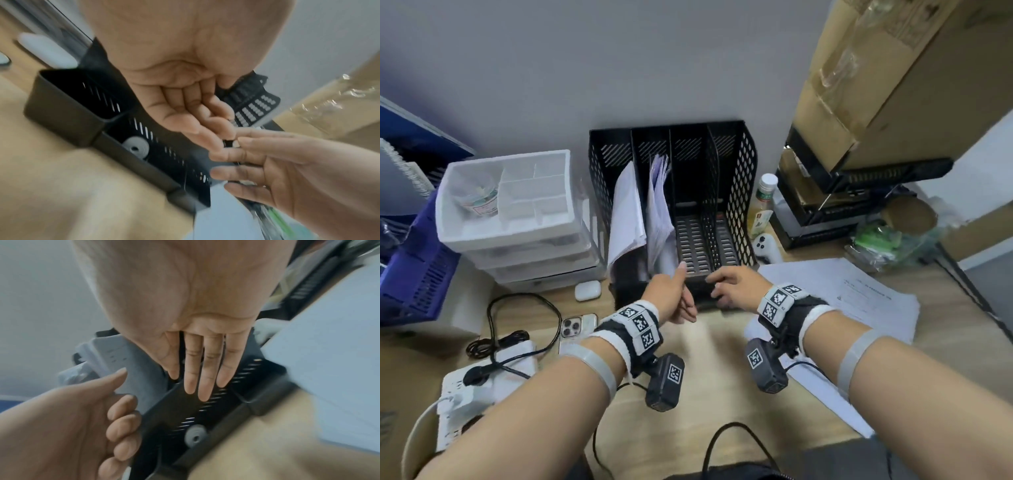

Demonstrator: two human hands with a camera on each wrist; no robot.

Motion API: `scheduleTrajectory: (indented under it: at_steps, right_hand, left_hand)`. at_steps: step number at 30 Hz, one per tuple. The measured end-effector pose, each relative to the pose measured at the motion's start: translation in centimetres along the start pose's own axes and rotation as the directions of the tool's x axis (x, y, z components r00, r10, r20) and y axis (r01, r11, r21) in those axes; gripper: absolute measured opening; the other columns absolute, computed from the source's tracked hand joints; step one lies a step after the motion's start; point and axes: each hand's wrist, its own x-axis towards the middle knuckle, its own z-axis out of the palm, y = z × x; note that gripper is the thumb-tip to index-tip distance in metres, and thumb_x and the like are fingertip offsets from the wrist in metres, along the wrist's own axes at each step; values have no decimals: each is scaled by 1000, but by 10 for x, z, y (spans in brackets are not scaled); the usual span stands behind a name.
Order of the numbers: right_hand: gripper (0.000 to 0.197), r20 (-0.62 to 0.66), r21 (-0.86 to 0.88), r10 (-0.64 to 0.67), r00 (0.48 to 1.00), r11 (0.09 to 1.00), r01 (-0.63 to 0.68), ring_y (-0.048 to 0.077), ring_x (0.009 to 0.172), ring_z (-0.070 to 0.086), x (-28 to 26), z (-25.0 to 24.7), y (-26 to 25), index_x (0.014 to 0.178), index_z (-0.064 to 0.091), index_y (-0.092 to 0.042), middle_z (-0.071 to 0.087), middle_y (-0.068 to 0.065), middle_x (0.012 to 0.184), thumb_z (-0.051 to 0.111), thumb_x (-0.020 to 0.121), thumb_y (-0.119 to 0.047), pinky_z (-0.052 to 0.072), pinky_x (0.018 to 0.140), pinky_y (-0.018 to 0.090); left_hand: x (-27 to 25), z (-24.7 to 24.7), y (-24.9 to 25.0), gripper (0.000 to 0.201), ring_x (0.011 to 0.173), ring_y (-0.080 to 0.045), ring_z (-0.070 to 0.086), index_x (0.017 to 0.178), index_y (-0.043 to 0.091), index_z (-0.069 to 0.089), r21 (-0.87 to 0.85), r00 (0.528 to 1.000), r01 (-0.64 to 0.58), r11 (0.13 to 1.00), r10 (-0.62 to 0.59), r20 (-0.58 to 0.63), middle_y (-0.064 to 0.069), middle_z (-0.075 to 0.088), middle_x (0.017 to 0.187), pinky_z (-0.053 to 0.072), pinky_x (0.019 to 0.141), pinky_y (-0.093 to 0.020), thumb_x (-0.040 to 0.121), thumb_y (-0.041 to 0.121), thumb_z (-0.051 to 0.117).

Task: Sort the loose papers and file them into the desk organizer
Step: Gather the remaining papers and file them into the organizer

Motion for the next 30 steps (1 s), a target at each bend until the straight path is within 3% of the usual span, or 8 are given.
scheduleTrajectory:
  at_steps: [5,8,12,15,21,24,27,30]
  right_hand:
    - [24,-132,-6,252,959,967,-255,20,75,63,-58,-27,86,90,67,-24,71,10,96,51,89,-6,47,66,25]
    - [24,-212,-171,357,910,903,-395,20,104,63,-88,-46,144,106,69,-22,68,4,120,55,90,-11,46,88,25]
    - [43,-417,-216,513,750,746,-630,32,119,57,-112,-73,203,128,58,-27,50,13,138,59,85,-24,48,100,32]
    - [59,-482,-135,591,647,679,-721,40,123,49,-122,-92,236,138,44,-28,34,17,143,62,82,-31,47,102,41]
    - [83,-594,10,646,479,602,-798,40,122,41,-113,-101,265,138,28,-16,39,22,130,70,72,-40,46,97,47]
    - [93,-546,204,736,399,579,-789,42,119,49,-107,-112,273,138,25,-10,43,23,130,79,68,-39,48,97,48]
    - [81,-494,315,741,454,640,-701,40,107,60,-108,-119,281,132,26,-4,56,23,122,79,75,-27,52,83,41]
    - [65,-486,310,709,511,687,-658,39,106,62,-115,-123,285,136,27,-4,59,22,123,66,87,-19,47,77,35]
  left_hand:
    - [10,61,-32,39,60,-18,66,74,9,62,145,969,-37,989,0,249,-9,69,75,49,53,-23,104,29,46]
    - [19,96,-54,20,85,-23,71,90,10,67,286,951,-86,954,-8,310,-7,72,97,56,66,-29,97,25,56]
    - [25,127,-65,46,106,-26,62,133,14,56,442,960,-86,893,-44,276,-8,61,127,48,94,-32,92,32,66]
    - [37,148,-65,66,129,-29,55,146,10,42,490,975,-87,867,-26,219,-12,52,146,41,111,-38,89,30,70]
    - [58,183,-49,66,127,-31,56,147,6,41,506,995,55,861,-87,39,-11,59,138,42,102,-34,90,27,69]
    - [66,190,-52,52,117,-31,61,131,8,59,493,992,112,863,-122,-12,-9,65,127,47,94,-34,86,30,74]
    - [68,192,-60,20,81,-25,60,81,12,65,471,991,108,875,-130,13,-4,66,83,44,64,-28,86,30,73]
    - [61,194,-63,18,90,-25,63,98,11,71,446,996,30,895,-63,60,-3,70,93,48,75,-29,90,27,69]
